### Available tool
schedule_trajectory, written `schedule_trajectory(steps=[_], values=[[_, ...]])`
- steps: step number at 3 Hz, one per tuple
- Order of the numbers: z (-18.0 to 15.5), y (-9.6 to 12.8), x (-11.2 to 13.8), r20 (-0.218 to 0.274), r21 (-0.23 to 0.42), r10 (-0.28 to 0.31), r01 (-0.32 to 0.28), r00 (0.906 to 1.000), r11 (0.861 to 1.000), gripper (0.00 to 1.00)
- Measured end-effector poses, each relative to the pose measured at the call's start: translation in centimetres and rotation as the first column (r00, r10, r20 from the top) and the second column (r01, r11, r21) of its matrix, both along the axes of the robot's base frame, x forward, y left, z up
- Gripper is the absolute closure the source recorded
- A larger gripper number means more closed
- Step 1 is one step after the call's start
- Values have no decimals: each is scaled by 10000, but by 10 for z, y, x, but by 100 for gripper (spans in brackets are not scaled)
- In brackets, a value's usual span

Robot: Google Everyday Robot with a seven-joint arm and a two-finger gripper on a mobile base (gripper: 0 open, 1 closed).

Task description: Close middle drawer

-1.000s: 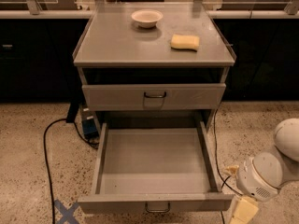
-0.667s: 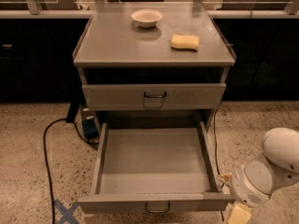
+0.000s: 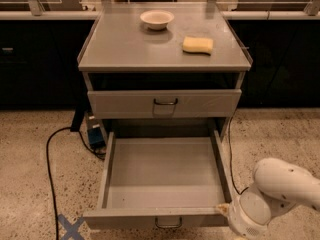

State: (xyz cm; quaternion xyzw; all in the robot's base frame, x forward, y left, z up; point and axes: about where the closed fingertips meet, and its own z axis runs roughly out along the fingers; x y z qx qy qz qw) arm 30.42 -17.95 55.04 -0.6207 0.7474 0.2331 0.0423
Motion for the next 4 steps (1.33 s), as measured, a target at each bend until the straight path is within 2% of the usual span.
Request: schedule_trajectory(steps=[1,2,3,4], values=[[-13,20,-26,-201,151,725,-722,9972,9973,0],[-20,19,-27,-280,140,626,-623,9976,9980,0],[-52,30,-24,-556,279,731,-717,9958,9970,0],[-109,63,-28,-1212,793,1239,-1148,9849,9902,0]])
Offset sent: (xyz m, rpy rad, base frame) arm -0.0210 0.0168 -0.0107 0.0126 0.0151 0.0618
